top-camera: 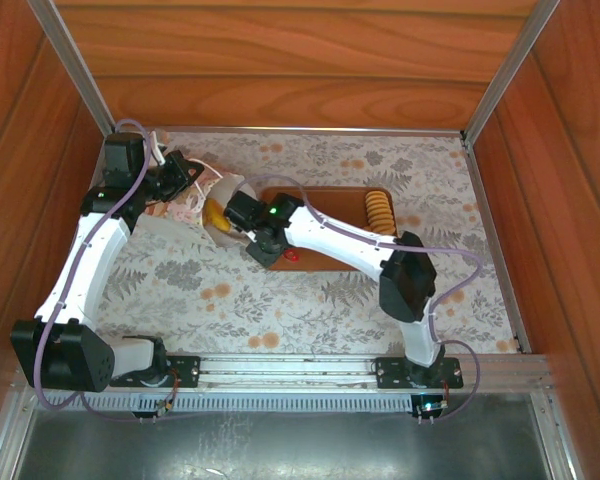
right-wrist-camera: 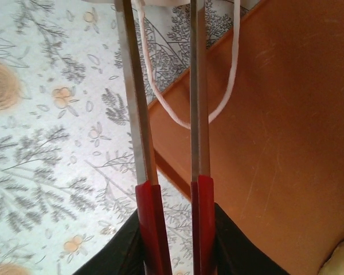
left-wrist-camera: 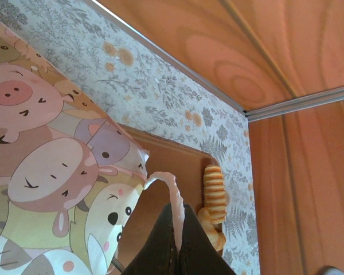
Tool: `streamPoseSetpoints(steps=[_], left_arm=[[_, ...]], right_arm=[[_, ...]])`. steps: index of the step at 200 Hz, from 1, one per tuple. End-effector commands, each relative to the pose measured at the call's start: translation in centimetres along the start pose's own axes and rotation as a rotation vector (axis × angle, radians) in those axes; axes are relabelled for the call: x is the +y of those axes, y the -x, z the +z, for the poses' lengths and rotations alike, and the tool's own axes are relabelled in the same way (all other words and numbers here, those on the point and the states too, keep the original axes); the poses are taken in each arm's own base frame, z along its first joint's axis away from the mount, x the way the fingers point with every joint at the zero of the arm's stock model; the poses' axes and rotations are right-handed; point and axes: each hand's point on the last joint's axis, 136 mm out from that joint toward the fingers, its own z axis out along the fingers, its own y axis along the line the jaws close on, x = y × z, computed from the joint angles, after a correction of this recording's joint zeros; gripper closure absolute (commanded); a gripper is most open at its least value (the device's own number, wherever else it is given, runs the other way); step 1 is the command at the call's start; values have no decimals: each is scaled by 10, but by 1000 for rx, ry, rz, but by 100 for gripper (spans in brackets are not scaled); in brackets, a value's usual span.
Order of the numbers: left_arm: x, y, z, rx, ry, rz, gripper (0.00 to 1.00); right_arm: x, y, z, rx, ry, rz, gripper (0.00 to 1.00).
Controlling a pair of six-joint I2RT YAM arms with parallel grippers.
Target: Take the fake bread out of the paper bag
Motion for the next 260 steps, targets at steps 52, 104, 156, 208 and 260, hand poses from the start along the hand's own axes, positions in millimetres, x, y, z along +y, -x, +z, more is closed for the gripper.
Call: streamPoseSetpoints(steps=[52,104,156,208,260], left_arm=[[-11,4,-4,-12,-25,17,100],[-10,3,-4,-10,-25,14,100],[-9,6,-3,-19,-15,3,100],[-10,6,-4,-22,-16,7,100],[-8,4,-4,-20,-13,7,100]], right_arm=[[0,-19,-66,-179,394,273,75],[-6,-67,-100,-238,626,423,74],[-22,-116,-101,-254,646,568,73],[-32,-131,-75,-159,715,749,72],[-42,-147,-54,-72,747,883,71]])
